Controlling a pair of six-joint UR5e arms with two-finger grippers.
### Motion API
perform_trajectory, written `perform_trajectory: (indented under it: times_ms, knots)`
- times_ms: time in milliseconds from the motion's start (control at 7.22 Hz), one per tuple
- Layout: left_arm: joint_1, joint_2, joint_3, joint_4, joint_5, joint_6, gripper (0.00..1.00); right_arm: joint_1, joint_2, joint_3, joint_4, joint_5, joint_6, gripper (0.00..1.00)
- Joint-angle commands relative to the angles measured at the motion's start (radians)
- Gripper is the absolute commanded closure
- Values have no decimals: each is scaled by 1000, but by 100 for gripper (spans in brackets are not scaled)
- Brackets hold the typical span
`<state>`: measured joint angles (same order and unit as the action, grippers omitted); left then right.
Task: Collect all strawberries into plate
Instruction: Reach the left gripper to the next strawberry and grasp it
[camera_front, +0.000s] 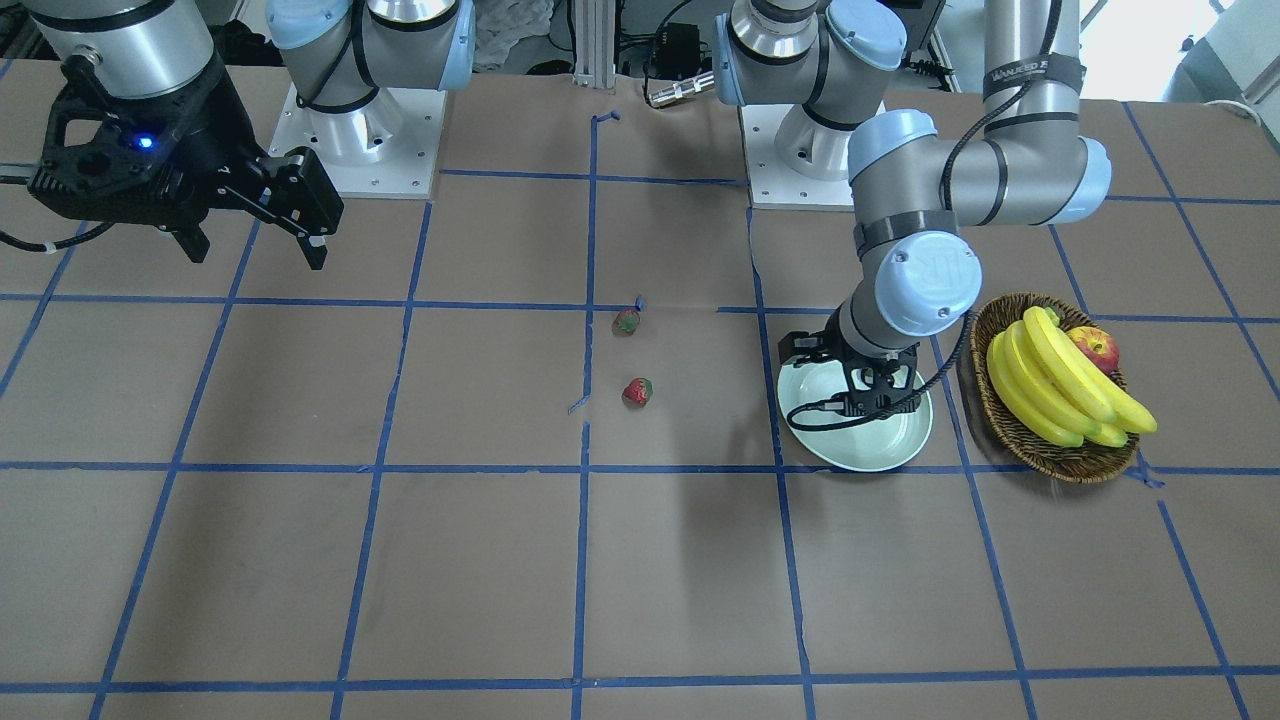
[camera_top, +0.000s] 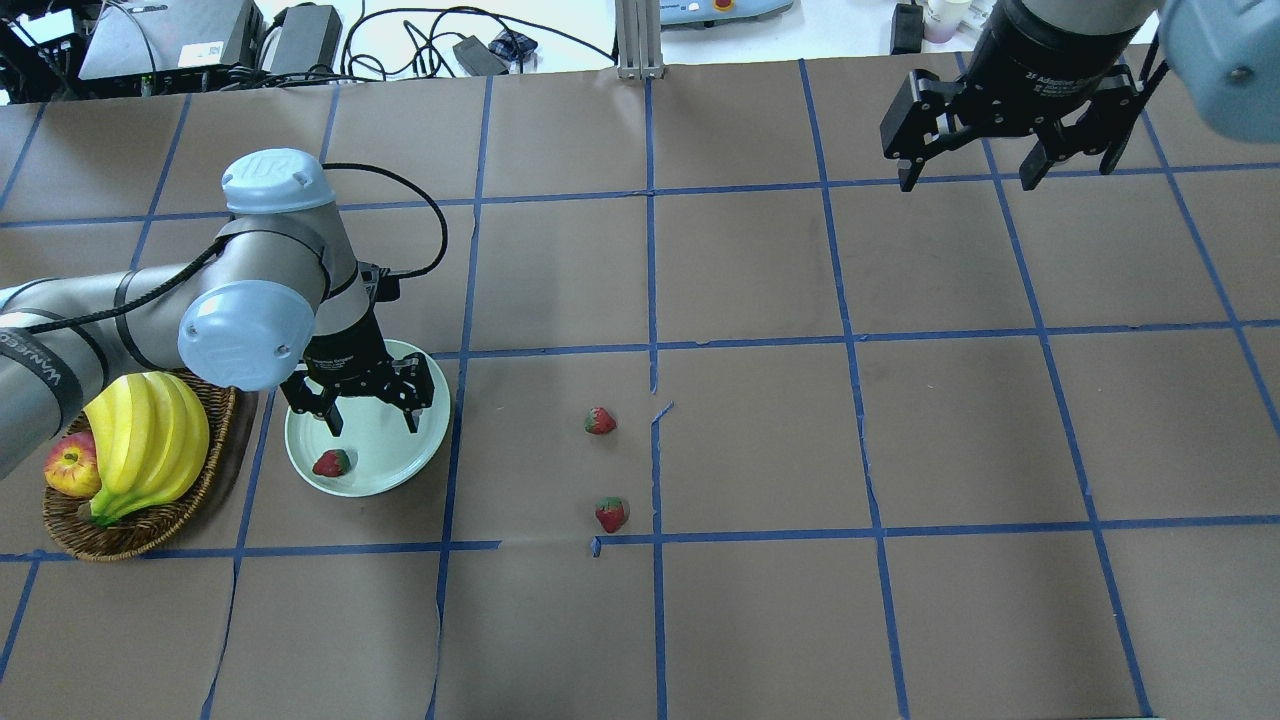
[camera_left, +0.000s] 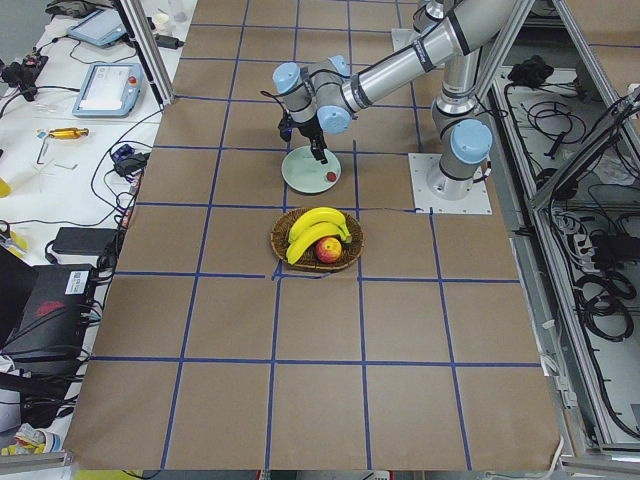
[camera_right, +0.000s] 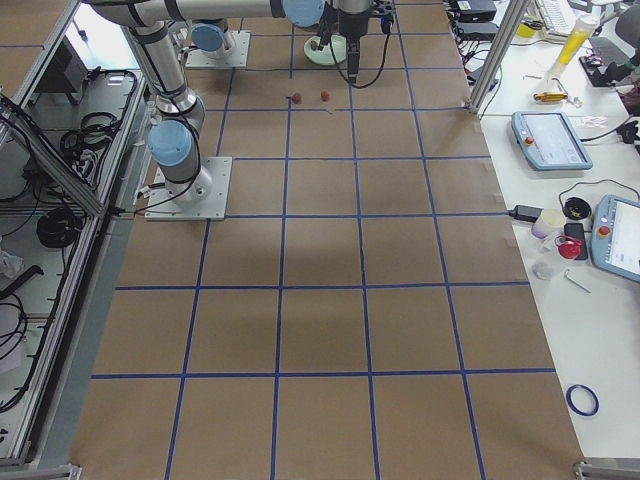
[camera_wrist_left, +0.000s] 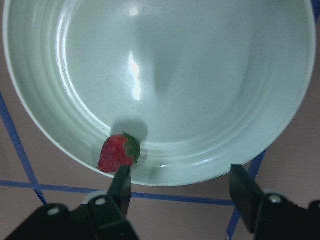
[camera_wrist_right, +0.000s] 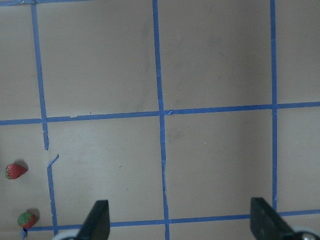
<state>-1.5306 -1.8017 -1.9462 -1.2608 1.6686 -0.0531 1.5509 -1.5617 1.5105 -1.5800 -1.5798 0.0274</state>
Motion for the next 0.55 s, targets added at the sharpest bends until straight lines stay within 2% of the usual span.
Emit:
perform_trajectory:
  times_ms: [0, 138, 277, 415]
  knots:
    - [-212, -42, 44, 126, -39, -306, 3, 0, 0, 0, 0, 0, 2, 0]
    - [-283, -80, 44, 230, -82, -473, 5, 0, 0, 0, 0, 1, 2, 0]
    - [-336, -122, 44, 309, -117, -552, 7, 0, 0, 0, 0, 1, 2, 0]
    - [-374, -154, 44, 332, -122, -594, 8, 0, 0, 0, 0, 1, 2, 0]
